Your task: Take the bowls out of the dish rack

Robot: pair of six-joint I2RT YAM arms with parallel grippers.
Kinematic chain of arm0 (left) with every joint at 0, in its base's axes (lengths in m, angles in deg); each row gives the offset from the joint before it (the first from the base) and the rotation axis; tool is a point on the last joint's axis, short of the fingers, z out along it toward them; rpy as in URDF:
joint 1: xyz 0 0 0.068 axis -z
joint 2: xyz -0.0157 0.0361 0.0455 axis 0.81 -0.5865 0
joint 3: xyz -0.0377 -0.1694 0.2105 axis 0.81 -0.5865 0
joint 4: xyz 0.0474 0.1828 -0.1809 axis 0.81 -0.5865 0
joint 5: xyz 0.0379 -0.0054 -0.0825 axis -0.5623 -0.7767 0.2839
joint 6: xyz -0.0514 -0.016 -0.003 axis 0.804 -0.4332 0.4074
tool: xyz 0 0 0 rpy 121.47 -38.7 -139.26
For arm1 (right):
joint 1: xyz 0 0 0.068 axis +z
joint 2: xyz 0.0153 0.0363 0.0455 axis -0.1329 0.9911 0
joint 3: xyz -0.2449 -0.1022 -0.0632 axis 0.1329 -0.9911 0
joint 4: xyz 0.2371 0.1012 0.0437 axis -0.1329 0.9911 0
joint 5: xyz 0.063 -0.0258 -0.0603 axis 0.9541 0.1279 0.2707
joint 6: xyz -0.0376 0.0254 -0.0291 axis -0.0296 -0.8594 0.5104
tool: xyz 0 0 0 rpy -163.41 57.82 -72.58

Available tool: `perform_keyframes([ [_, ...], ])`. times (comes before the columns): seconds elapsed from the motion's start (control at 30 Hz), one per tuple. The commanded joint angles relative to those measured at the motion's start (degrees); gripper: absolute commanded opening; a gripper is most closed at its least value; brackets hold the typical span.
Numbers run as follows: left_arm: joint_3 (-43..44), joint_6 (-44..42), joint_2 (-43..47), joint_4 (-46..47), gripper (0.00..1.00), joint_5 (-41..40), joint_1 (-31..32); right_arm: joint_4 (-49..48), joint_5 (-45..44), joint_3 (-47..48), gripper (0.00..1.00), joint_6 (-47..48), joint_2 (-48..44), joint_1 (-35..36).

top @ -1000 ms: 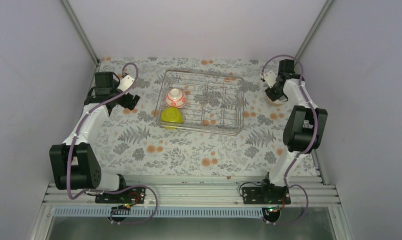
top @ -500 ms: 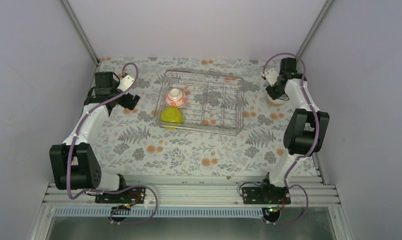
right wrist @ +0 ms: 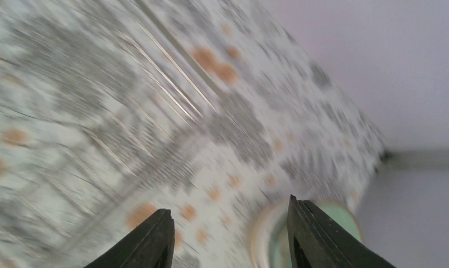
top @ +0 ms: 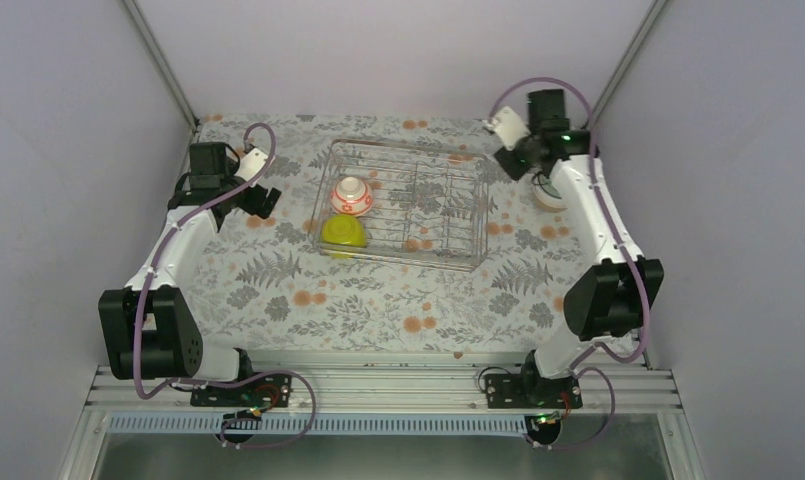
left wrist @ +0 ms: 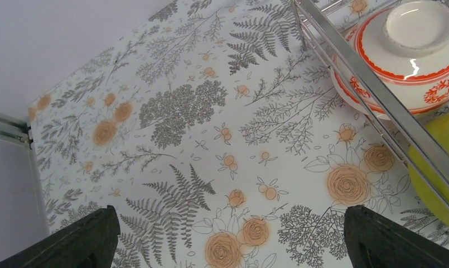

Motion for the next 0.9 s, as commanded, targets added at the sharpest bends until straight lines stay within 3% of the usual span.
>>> perform_keyframes([
  [0.0, 1.93, 1.75, 0.26, -0.08, 1.0, 1.81, 0.04, 6.25, 5.58, 7.83, 0.5, -5.54, 3.27, 8.74],
  [0.17, 1.07, 2.06, 0.19, 0.09, 1.0, 1.3, 0.49, 6.8, 14.4, 15.59, 0.51, -8.04, 11.05, 15.8],
  [0.27, 0.21, 2.08, 0.61, 0.41, 1.0, 1.03, 0.5, 6.34, 15.32, 19.64, 0.52, -8.59, 17.0, 19.98],
  [0.47, -0.87, 2.05, 1.19, 0.71, 1.0, 0.69, 0.5, 7.08, 24.69, 29.68, 0.59, -8.45, 28.86, 23.83],
  [0.67, -1.32, 2.82, 0.57, 1.45, 1.0, 0.31, 0.54, 1.28, 24.53, 31.18, 0.62, -8.81, 35.14, 27.79],
  [0.87, -1.28, 3.05, 0.04, 1.66, 1.0, 0.25, 0.5, -0.61, 25.72, 33.88, 0.76, -9.01, 41.29, 29.59],
])
